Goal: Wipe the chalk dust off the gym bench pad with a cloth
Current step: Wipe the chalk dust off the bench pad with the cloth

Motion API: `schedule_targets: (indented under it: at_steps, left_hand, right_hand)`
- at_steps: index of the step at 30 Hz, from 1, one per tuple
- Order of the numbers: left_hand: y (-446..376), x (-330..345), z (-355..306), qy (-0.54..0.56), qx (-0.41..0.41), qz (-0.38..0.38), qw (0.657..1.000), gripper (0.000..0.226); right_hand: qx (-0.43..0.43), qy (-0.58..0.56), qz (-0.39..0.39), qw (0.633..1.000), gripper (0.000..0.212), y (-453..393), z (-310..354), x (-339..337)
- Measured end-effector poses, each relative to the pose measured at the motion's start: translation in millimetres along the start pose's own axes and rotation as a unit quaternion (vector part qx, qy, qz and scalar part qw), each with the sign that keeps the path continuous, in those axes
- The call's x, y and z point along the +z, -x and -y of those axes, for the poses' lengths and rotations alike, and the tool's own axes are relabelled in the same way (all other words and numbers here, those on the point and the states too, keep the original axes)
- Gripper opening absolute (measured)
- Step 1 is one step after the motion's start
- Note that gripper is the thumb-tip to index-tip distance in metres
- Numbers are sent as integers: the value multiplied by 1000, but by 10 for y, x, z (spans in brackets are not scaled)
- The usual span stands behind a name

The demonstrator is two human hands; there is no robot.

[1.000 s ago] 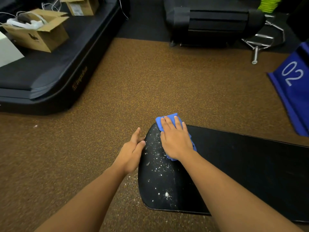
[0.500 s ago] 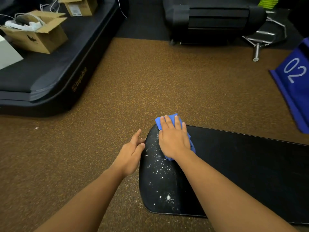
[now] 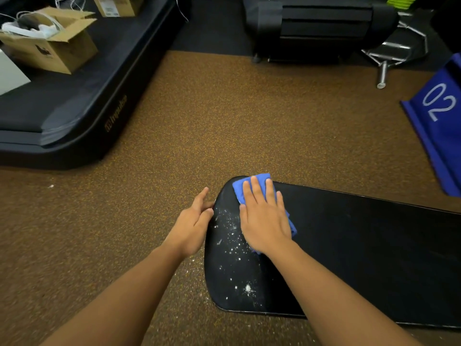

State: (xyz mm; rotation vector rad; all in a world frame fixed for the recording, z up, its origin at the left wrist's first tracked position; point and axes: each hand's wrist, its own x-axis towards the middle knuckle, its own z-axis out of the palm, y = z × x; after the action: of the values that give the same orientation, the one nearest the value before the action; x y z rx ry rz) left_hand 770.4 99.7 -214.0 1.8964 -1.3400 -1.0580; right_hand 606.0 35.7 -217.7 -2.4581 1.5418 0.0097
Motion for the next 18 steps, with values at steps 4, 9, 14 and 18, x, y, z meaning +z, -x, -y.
schedule_targets:
  at_steps: [4, 9, 14, 18]
  left_hand:
    - [15, -2, 1, 21, -9, 0, 1000, 55]
    - [29, -10, -11, 49, -30, -8, 998, 64]
    - [45, 2, -58, 32, -29, 1, 999, 62]
    - [78, 7, -57, 9, -23, 21, 999, 64]
  right_hand:
    - [1, 11, 15, 1000, 56, -68, 132, -38]
    - [-93, 23, 24, 995, 54, 60, 109, 0]
    - [-233, 24, 23, 972, 53, 511, 24, 14]
    - [-269, 27, 23, 963, 51, 730, -305, -17]
